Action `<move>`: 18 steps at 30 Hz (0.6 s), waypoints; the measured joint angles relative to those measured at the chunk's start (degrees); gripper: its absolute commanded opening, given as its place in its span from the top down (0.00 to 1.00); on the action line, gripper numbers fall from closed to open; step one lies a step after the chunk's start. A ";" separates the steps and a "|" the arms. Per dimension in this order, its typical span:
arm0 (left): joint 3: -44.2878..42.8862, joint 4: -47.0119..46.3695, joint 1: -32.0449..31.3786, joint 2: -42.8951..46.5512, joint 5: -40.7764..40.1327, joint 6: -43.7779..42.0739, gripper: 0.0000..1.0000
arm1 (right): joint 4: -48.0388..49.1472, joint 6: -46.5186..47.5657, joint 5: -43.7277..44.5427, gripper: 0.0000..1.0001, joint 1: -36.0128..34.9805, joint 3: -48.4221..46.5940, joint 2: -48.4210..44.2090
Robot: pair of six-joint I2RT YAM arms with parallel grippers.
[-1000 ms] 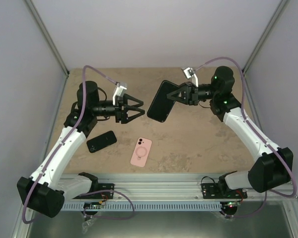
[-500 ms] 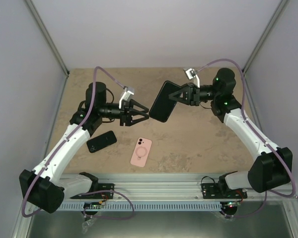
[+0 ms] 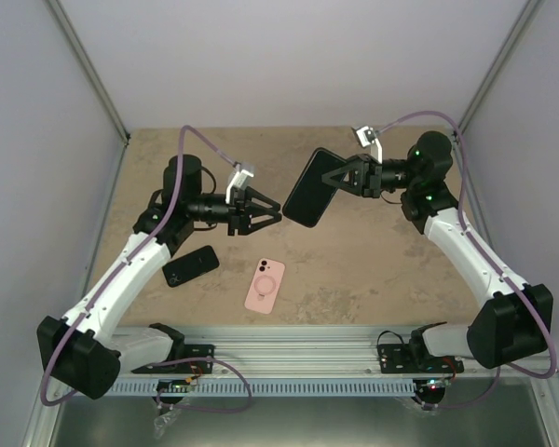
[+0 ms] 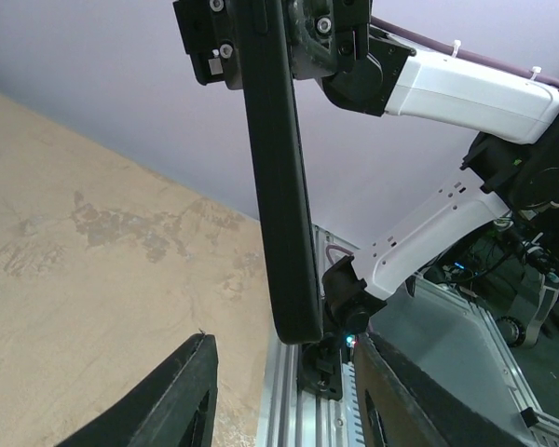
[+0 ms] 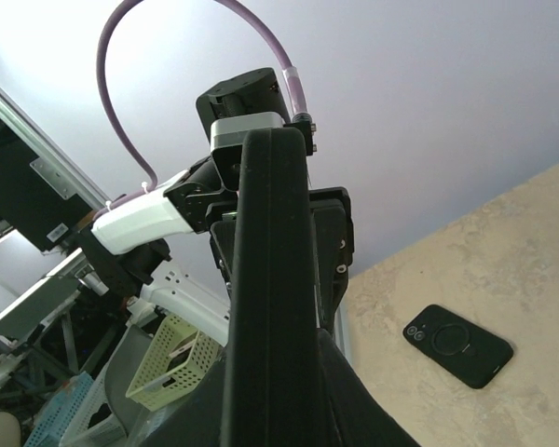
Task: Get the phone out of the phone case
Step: Remove the phone case from the phone.
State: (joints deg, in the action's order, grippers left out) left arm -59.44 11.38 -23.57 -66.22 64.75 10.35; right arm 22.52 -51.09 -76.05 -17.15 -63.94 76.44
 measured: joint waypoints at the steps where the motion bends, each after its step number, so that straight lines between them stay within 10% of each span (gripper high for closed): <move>1: 0.00 -0.04 -0.11 -0.07 -0.02 0.00 0.58 | 0.04 -0.13 -0.02 1.00 0.00 0.00 0.00; 18: 0.00 -1.05 -1.31 -1.88 -0.74 0.90 0.76 | 2.40 -1.81 0.33 0.99 0.02 0.37 0.00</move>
State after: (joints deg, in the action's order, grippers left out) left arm -59.44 10.33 -24.88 -68.10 64.01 11.25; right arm 24.93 -52.90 -75.72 -17.12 -63.57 76.44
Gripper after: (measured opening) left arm 0.274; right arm 0.112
